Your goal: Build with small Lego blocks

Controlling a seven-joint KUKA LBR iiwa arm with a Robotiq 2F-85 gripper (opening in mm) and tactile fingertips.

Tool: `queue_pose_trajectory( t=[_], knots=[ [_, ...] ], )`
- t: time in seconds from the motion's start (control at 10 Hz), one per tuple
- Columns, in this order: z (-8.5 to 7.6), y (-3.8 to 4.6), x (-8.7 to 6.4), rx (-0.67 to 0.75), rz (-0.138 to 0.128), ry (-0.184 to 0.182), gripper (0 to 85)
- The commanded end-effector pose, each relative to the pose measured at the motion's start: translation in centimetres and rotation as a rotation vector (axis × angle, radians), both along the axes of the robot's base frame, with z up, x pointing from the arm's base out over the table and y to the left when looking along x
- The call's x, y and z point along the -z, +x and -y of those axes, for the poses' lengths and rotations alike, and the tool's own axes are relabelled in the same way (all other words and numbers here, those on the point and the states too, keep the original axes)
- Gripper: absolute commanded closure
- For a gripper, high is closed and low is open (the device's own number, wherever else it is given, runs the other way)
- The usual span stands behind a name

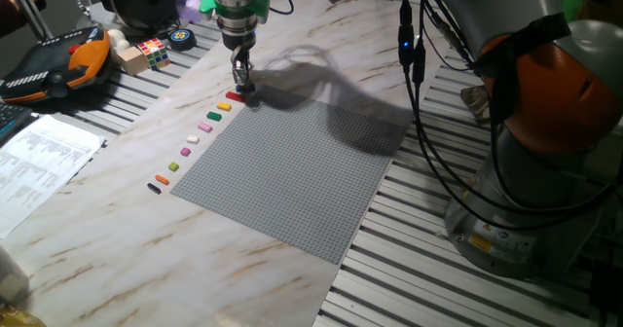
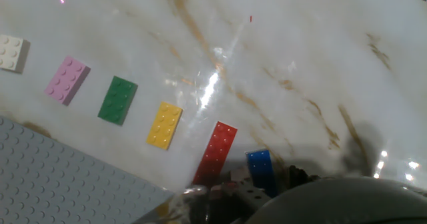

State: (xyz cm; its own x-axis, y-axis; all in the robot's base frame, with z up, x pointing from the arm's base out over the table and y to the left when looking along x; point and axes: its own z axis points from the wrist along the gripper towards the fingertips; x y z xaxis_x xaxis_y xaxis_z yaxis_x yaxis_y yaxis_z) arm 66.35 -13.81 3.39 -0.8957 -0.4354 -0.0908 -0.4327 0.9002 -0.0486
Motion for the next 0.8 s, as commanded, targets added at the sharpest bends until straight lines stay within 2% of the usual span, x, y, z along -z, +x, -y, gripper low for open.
queue_pose_trajectory(
  t=[0.0, 0.7],
  knots=[
    [-0.03, -0.01, 0.03, 0.0, 0.0, 0.0, 47.3],
    [-0.03, -0.23, 0.68, 0.0, -0.003, -0.002, 50.7]
  ],
)
